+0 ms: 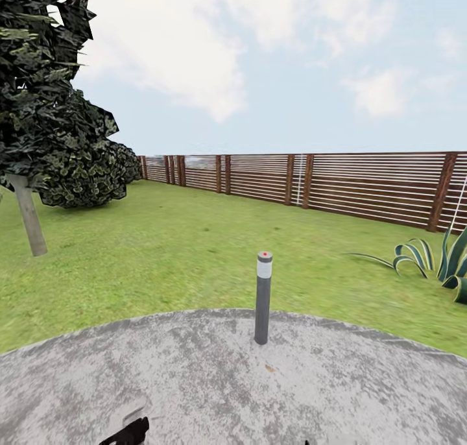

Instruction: In the garden, pick up the pesticide atomizer on the floor and spray pesticide onto both trees until each tree trunk is fully covered.

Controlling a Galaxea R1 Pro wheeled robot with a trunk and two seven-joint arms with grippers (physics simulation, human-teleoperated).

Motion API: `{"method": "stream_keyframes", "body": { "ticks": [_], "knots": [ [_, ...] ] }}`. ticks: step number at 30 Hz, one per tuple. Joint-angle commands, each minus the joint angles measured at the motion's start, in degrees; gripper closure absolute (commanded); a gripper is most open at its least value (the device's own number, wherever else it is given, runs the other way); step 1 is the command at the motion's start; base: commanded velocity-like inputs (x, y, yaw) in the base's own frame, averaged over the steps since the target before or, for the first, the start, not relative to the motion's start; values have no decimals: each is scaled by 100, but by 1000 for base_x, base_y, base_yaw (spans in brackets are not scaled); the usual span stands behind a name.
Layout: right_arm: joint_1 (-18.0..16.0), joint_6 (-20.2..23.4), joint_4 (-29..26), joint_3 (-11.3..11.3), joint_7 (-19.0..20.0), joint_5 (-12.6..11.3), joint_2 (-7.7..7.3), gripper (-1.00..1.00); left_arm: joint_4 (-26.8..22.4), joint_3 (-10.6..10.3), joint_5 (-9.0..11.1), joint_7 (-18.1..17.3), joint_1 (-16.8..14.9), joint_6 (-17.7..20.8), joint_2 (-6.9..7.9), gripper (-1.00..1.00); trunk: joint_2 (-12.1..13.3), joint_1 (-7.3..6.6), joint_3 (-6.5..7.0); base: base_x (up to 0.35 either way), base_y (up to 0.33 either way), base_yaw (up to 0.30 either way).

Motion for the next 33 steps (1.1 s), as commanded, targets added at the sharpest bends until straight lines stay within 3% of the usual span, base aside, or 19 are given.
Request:
{"method": "stream_keyframes", "body": {
  "ticks": [1,10,25,33],
  "knots": [
    [-6,-23,10,-22,-1,-3,10,-100,-28,5,3,-112,-8,-72,3,-100,-45,22,-25,0,0,0],
    [-10,-18,26,-15,3,-12,33,-100,-73,2,-7,-353,-17,-334,-2,-100,-406,220,-187,0,0,0],
    [-10,-15,39,4,11,0,36,-100,-78,-10,2,-38,-17,-398,-43,-100,-1007,549,-456,0,0,0],
    [-10,-15,30,5,4,-3,37,-100,-79,-22,-13,-22,2,-422,-210,-100,-1328,725,-600,0,0,0]
  ]
}}
